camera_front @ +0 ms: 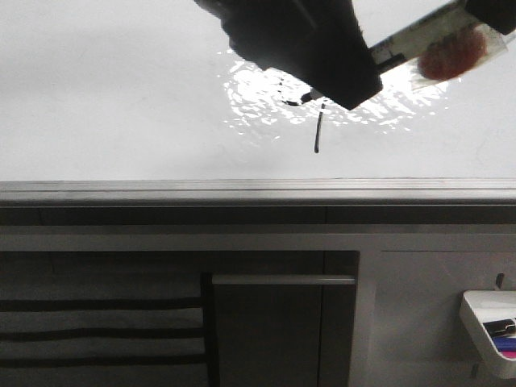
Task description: Write number 9 on whiteboard
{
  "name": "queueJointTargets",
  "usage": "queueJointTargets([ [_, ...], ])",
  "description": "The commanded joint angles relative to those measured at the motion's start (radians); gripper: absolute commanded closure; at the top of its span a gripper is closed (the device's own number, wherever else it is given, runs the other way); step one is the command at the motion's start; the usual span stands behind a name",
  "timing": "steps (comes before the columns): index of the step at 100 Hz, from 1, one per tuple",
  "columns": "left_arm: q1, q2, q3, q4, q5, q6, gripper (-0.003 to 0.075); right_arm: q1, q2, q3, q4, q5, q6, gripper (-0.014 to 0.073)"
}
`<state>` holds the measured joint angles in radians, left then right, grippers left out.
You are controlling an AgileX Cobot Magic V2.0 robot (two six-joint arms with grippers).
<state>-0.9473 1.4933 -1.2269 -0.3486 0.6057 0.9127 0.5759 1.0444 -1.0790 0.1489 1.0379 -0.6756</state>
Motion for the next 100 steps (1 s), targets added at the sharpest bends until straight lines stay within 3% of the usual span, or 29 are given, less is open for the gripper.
queueJointTargets([
  [1,-0.007,-0.033,-0.036,-0.028,-0.057,-0.002,0.0591,0.0,-0.017,-0.034,0.007,-0.039,-0.011,0.064],
  [44,-0.007,-0.033,-0.036,-0.028,-0.057,-0.002,0.074,0.0,-0.017,-0.034,0.011,-0.025,-0.011,0.0626],
  [49,-0.007,-0.035,-0.036,-0.028,-0.055,-0.002,0.0741,0.0,-0.017,-0.034,0.007,-0.025,-0.011,0.0582],
  [69,0.02,-0.044,-0.036,-0.019,-0.01,-0.017,0.0741,-0.024,-0.033,-0.034,-0.046,-0.014,0.063,0.0269],
  [83,0.084,-0.078,-0.036,0.047,0.041,-0.157,0.0741,-0.084,-0.098,-0.034,-0.157,-0.014,0.227,0.024],
  [100,0.209,-0.142,-0.036,0.228,0.125,-0.493,0.0741,-0.15,-0.167,-0.034,-0.177,-0.014,0.274,0.024],
])
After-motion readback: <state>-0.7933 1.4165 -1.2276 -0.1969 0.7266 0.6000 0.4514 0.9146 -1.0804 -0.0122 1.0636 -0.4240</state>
